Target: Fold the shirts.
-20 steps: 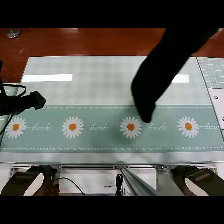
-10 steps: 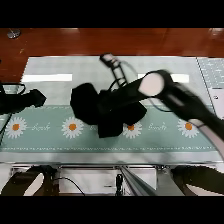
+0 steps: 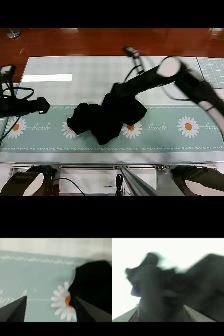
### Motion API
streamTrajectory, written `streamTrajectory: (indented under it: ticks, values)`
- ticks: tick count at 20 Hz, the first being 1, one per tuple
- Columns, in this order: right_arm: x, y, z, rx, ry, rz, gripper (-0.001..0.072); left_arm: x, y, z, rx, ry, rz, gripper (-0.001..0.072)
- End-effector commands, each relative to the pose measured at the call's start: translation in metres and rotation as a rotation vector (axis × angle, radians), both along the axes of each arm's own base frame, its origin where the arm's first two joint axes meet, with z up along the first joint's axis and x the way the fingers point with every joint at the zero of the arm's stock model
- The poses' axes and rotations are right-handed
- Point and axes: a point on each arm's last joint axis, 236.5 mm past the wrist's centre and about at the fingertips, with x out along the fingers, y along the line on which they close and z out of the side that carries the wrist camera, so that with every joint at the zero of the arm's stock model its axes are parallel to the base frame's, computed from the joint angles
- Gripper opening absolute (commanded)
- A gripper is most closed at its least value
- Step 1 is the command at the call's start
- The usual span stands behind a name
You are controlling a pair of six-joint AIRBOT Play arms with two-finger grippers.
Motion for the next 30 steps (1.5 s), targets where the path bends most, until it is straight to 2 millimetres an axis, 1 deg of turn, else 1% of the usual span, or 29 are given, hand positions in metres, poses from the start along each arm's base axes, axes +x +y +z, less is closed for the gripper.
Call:
streamTrajectory:
  ticks: [1, 2, 3, 5, 6, 8, 9, 10, 12, 14, 16, 18, 19, 20, 21, 22, 23, 26, 29, 30]
  values:
    - [0.02, -0.135, 0.01, -0.137, -0.052, -0.237, 0.0618, -0.037, -0.036, -0.041, -0.116, 0.244, -0.156, 0.0703]
    - [0.016, -0.159, 0.001, -0.106, -0.021, -0.322, 0.0618, -0.041, -0.056, -0.052, -0.194, 0.262, -0.206, 0.0703]
    - [0.003, -0.172, -0.013, -0.042, 0.029, -0.377, 0.0619, -0.046, -0.068, -0.063, -0.255, 0.297, -0.211, 0.0703]
    - [-0.031, -0.18, -0.048, 0.075, 0.125, -0.441, 0.0618, -0.051, -0.085, -0.087, -0.351, 0.353, -0.168, 0.0702]
    - [-0.05, -0.177, -0.063, 0.128, 0.169, -0.461, 0.0618, -0.052, -0.098, -0.095, -0.42, 0.373, -0.139, 0.0703]
    - [-0.084, -0.165, -0.09, 0.192, 0.235, -0.471, 0.0618, -0.059, -0.124, -0.099, -0.555, 0.394, -0.169, 0.0702]
    - [-0.097, -0.161, -0.101, 0.197, 0.258, -0.477, 0.0618, -0.062, -0.13, -0.103, -0.591, 0.411, -0.163, 0.0703]
    - [-0.106, -0.156, -0.109, 0.207, 0.277, -0.48, 0.0618, -0.063, -0.134, -0.108, -0.609, 0.418, -0.16, 0.0703]
    - [-0.116, -0.15, -0.12, 0.214, 0.301, -0.484, 0.0618, -0.057, -0.137, -0.115, -0.619, 0.389, -0.194, 0.0703]
    - [-0.117, -0.147, -0.124, 0.206, 0.295, -0.486, 0.0618, -0.047, -0.145, -0.116, -0.658, 0.353, -0.21, 0.0703]
    - [-0.112, -0.141, -0.12, 0.227, 0.282, -0.49, 0.0618, -0.035, -0.157, -0.115, -0.709, 0.301, -0.228, 0.0703]
    - [-0.108, -0.135, -0.117, 0.242, 0.27, -0.492, 0.0618, -0.026, -0.163, -0.122, -0.713, 0.285, -0.207, 0.07]
    - [-0.107, -0.134, -0.118, 0.238, 0.265, -0.498, 0.0618, -0.027, -0.166, -0.127, -0.707, 0.295, -0.205, 0.0671]
    - [-0.104, -0.132, -0.119, 0.235, 0.259, -0.51, 0.0618, -0.031, -0.17, -0.131, -0.707, 0.312, -0.212, 0.0481]
    - [-0.1, -0.132, -0.12, 0.228, 0.245, -0.525, 0.0618, -0.035, -0.174, -0.134, -0.704, 0.328, -0.227, 0.0178]
    - [-0.096, -0.131, -0.123, 0.221, 0.24, -0.546, 0.0618, -0.038, -0.176, -0.136, -0.701, 0.335, -0.242, 0.0019]
    - [-0.091, -0.127, -0.126, 0.229, 0.25, -0.565, 0.0618, -0.038, -0.177, -0.136, -0.701, 0.335, -0.246, 0.0022]
    - [-0.077, -0.118, -0.141, 0.189, 0.263, -0.506, 0.0618, -0.038, -0.183, -0.124, -0.739, 0.344, -0.266, 0.0022]
    - [-0.046, -0.117, -0.152, 0.173, 0.304, -0.506, 0.0618, -0.029, -0.186, -0.113, -0.747, 0.322, -0.291, 0.0022]
    - [-0.04, -0.111, -0.156, 0.179, 0.338, -0.489, 0.0618, -0.026, -0.187, -0.111, -0.746, 0.314, -0.294, 0.0022]
